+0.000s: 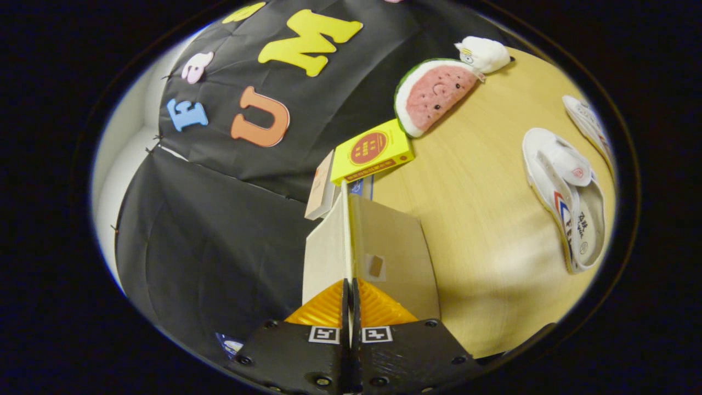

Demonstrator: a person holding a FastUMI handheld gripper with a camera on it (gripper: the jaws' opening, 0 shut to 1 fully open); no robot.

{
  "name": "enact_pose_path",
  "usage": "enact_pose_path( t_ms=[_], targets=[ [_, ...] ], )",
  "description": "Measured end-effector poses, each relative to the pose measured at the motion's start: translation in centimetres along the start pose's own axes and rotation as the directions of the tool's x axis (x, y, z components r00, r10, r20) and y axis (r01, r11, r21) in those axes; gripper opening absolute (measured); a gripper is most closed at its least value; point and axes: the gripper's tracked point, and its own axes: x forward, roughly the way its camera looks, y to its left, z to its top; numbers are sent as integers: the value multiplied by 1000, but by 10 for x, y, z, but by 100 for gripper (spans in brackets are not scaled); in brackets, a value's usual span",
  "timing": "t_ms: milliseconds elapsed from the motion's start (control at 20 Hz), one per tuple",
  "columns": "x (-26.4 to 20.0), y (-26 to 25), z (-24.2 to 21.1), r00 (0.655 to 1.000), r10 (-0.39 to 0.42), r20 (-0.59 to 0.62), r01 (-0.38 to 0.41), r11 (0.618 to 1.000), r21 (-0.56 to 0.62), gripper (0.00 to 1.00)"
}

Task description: Open the storage box then place both shoes into the box .Put the left shoe in first, then the right shoe, with the right side of both shoes facing outward in a uniform manner.

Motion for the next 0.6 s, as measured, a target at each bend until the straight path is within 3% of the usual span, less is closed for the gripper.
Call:
enact_pose_path(
  t_ms=[300, 600],
  targets=[
    [-18, 81, 9, 998, 48, 30, -42, 984, -172, 0],
    [0, 168, -6, 998, 67, 7, -61, 948, -311, 0]
  ],
)
